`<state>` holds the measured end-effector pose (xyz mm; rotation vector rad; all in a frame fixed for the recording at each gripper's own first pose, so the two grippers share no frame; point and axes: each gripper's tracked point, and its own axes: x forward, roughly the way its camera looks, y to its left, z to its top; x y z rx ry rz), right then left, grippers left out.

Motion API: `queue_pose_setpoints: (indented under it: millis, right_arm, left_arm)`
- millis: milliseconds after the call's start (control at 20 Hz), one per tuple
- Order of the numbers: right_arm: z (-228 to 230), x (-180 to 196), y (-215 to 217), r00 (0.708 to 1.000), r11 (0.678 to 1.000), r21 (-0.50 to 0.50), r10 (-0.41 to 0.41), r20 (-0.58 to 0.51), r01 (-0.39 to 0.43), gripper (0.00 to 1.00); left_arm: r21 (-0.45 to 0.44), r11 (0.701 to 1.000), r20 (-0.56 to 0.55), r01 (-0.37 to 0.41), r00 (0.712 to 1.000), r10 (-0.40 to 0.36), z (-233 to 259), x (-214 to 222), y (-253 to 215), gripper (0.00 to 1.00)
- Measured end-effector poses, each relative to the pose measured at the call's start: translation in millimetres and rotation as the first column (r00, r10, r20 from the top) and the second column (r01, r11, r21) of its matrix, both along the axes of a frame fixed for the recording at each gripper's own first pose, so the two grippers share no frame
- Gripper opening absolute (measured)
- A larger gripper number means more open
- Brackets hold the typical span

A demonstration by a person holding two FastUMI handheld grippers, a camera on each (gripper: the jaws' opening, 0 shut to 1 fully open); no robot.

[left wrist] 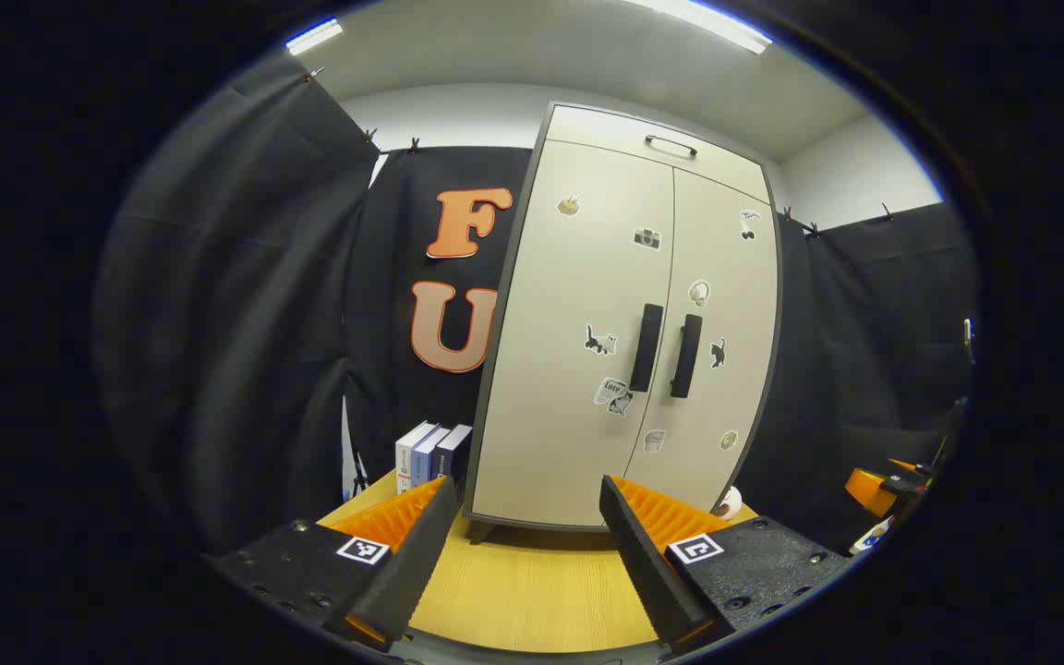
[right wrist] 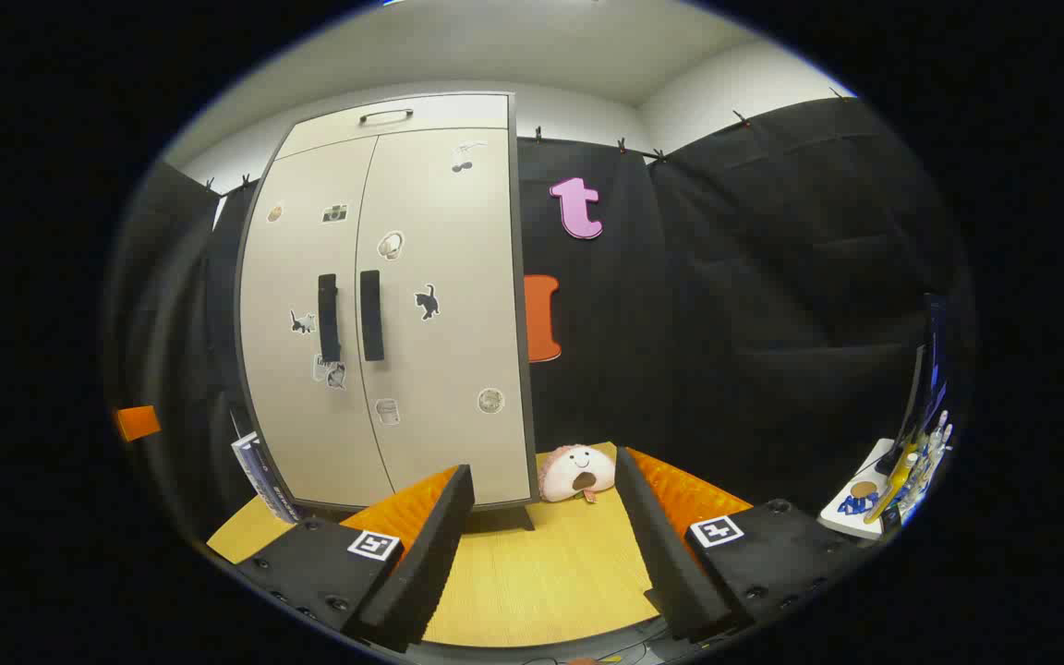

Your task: Open the right door of the double-door shoe cabinet with the right hand, and open the left door with the left hand.

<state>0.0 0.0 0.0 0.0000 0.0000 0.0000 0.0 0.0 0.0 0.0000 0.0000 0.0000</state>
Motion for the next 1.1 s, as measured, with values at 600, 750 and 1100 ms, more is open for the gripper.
queue_pose_setpoints:
  millis: [600, 750, 1100]
  right_arm:
    - [1, -10, -13, 1.000, 1.000, -0.013, -0.024, 0.015, 0.024, 0.99]
    - [2, -12, -11, 1.000, 1.000, -0.017, -0.016, 0.013, 0.016, 0.98]
    - [-2, -14, -11, 1.000, 1.000, -0.017, -0.020, 0.000, 0.020, 0.98]
  left_arm:
    - [0.038, 0.999, 0.011, -0.017, 1.000, 0.016, 4, -9, -3, 0.95]
    - [0.026, 1.000, 0.002, -0.008, 1.000, 0.008, 2, -10, -7, 0.95]
    - [0.035, 0.999, 0.007, -0.011, 1.000, 0.011, 3, -11, -4, 0.95]
